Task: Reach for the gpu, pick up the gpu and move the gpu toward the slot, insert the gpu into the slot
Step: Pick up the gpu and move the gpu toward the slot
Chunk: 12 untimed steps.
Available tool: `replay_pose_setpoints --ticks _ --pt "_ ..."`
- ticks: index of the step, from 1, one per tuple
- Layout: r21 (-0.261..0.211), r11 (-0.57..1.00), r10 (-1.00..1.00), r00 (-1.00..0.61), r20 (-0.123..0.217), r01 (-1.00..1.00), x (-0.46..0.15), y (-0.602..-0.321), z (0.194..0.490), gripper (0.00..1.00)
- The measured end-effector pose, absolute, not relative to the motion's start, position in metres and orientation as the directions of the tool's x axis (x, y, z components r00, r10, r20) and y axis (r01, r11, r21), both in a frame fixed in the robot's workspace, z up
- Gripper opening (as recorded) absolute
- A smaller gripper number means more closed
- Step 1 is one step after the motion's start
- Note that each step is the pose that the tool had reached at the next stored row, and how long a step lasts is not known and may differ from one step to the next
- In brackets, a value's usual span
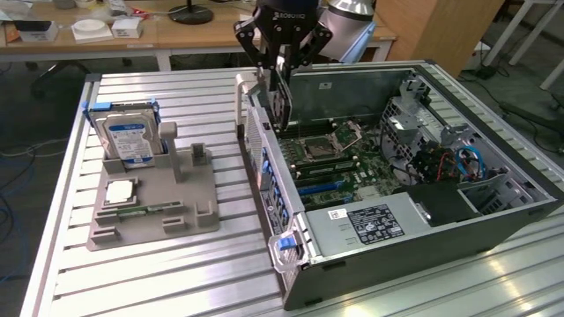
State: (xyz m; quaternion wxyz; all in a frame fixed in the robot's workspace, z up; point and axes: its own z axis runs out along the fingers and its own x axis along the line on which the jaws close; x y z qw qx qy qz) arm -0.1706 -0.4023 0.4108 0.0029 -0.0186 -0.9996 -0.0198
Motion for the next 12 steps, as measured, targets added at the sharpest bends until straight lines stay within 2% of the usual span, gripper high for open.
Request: replay_pose_setpoints --ticks 12 --pt "0.039 0.999 0.037 -0.999 0.007 0.037 -0.154 -0.402 0.411 0.27"
